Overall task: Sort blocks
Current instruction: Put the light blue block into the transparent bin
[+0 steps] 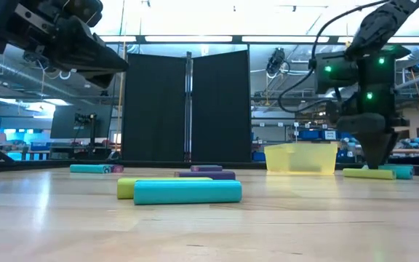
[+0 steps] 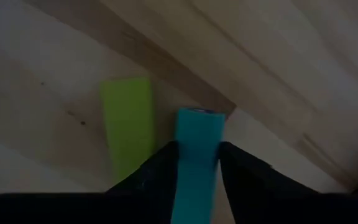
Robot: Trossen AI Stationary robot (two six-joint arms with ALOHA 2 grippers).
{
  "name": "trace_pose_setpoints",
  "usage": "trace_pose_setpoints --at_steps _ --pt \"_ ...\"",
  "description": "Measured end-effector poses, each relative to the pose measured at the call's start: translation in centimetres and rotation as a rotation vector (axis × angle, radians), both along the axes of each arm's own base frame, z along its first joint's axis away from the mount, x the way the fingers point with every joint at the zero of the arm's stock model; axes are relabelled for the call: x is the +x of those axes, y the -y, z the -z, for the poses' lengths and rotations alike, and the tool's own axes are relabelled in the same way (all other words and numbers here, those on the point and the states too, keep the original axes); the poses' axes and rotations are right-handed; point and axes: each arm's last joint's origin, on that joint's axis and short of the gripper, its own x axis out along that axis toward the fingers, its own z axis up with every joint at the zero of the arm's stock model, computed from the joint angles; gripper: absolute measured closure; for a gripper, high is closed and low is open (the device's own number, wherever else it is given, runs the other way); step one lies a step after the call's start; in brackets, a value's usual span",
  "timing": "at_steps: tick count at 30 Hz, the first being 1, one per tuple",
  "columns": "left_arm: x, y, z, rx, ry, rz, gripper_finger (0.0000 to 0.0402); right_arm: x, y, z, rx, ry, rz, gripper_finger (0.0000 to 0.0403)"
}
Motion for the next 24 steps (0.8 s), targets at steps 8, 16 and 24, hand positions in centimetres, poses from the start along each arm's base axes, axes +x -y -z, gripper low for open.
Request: trace_pose_setpoints --at_steps 8,16,24 --pt "0.0 0.0 0.0 0.005 0.000 0.002 0.0396 -0.6 0.4 1.1 0.044 0.029 0.007 0.0260" --pt "0.0 0.0 0.0 0.005 -0.001 0.002 0.0396 -0.8 0.9 1.3 0.061 0.040 -0.032 0.0307" --pt "0.0 -0.1 0.0 0.012 0.004 -0.046 0.0396 0.3 1.0 -1.6 0.014 -0.030 -0.118 0.0332"
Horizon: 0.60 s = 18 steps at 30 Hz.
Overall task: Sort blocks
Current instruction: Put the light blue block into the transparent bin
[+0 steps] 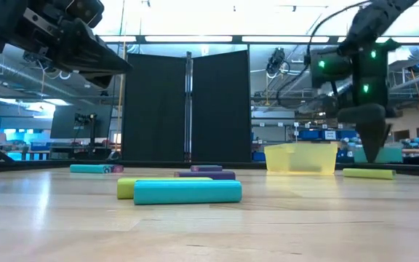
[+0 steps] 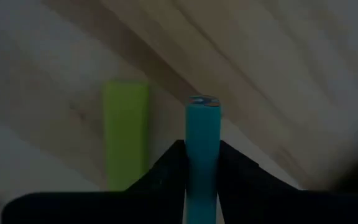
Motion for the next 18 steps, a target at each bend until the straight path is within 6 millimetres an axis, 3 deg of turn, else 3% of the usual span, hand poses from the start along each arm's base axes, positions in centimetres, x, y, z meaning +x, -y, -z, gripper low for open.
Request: trace_pose_setpoints --at_steps 4,8,13,18 --pt "0.0 -0.1 0.0 0.008 0.004 -0.031 0.0396 1.2 -1.1 -3.1 -0.020 0.031 -0.065 0.0332" --pt "0.0 -0.1 0.0 0.010 0.004 -0.040 0.0396 2.2 -3.8 -6.7 0.001 0.100 -0.152 0.0332" --pt "0.0 -0.1 0.0 -0.007 0.002 -0.047 0.0396 2.3 -9.3 -10.0 0.123 0.142 -0.263 0.0332" --pt "0.0 -0.1 0.0 -0.007 0.000 -0.047 0.0396 1.1 -15.4 -10.5 0.234 0.172 -0.371 0.0332"
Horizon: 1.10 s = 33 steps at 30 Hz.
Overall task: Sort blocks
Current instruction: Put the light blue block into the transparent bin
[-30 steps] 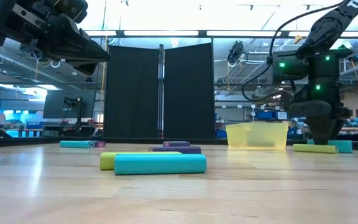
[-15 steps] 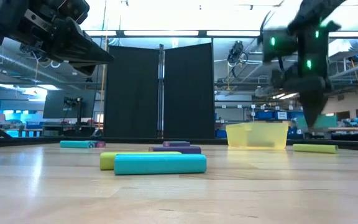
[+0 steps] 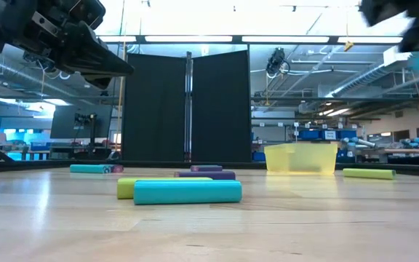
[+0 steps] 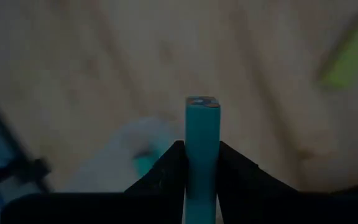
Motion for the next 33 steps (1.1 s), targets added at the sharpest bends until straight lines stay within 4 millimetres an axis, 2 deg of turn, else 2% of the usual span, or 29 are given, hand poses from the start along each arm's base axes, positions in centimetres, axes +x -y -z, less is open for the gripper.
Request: trace_pose_setpoints --at_steps 5,8,13,21,33 --pt "0.0 0.1 0.1 -0.010 -0.013 0.020 0.0396 -2.4 -5.6 1.3 0.084 -0.026 0.012 0.0332" --pt "0.0 0.1 0.1 -0.011 -0.014 0.033 0.0396 -3.9 -8.2 2.7 0.109 -0.049 0.004 0.0332" --pt "0.0 0.1 0.0 -0.006 -0.007 0.072 0.0396 -4.9 -10.7 5.5 0.083 -0.093 -0.023 0.0332" --pt "0.3 -1.0 0.0 -0.023 -0.014 0.079 0.0396 -4.4 -12.0 9.1 0.068 -0.145 -0.099 0.0332" --pt "0.4 -1.3 0.1 -0.033 -0.020 0.083 0.0396 -3.2 -12.8 10.8 0.095 -0.136 -0.185 0.0332"
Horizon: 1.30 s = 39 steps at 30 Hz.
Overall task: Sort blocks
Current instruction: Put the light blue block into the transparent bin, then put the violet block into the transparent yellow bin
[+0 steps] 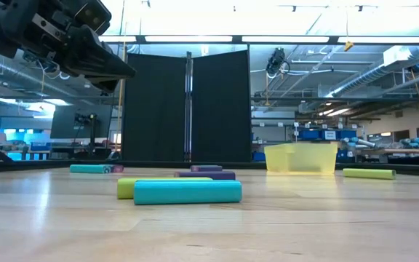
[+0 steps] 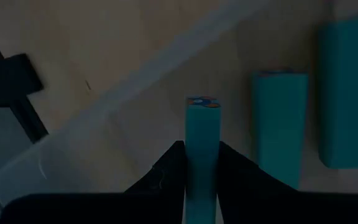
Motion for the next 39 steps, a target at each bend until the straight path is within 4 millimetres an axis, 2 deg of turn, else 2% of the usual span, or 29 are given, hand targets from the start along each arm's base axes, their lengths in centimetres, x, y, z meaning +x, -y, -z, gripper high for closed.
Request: trace_pose_setpoints --at_steps 3,9,15,25,31,35,39 --pt "0.0 0.0 0.0 -0.008 -0.002 -0.003 0.0396 0.2 -0.1 0.5 -0.011 -0.008 -0.002 0.0329" --pt "0.0 0.0 0.0 -0.016 -0.002 -0.006 0.0396 0.9 0.3 1.0 0.006 -0.064 0.017 0.0280" --pt "0.0 0.0 0.0 -0.012 -0.002 -0.021 0.0396 1.1 1.0 -0.4 0.050 -0.042 0.031 0.0265" --pt "0.0 -0.2 0.1 -0.022 -0.007 -0.077 0.0396 -0.3 2.7 -4.0 0.101 -0.025 0.127 0.0272" --pt "0.2 -0.4 0.8 -0.013 -0.058 -0.149 0.0396 -1.4 4.1 -6.0 0.114 -0.002 0.217 0.0277" --pt "1.1 -0.8 1.6 -0.025 -0.109 -0.214 0.0396 -1.5 4.9 -7.1 0.129 0.069 0.260 0.0299" --pt "2.4 -1.1 2.3 -0.006 -0.158 -0.284 0.0396 -1.3 5.6 -7.8 0.120 0.151 0.279 0.0342"
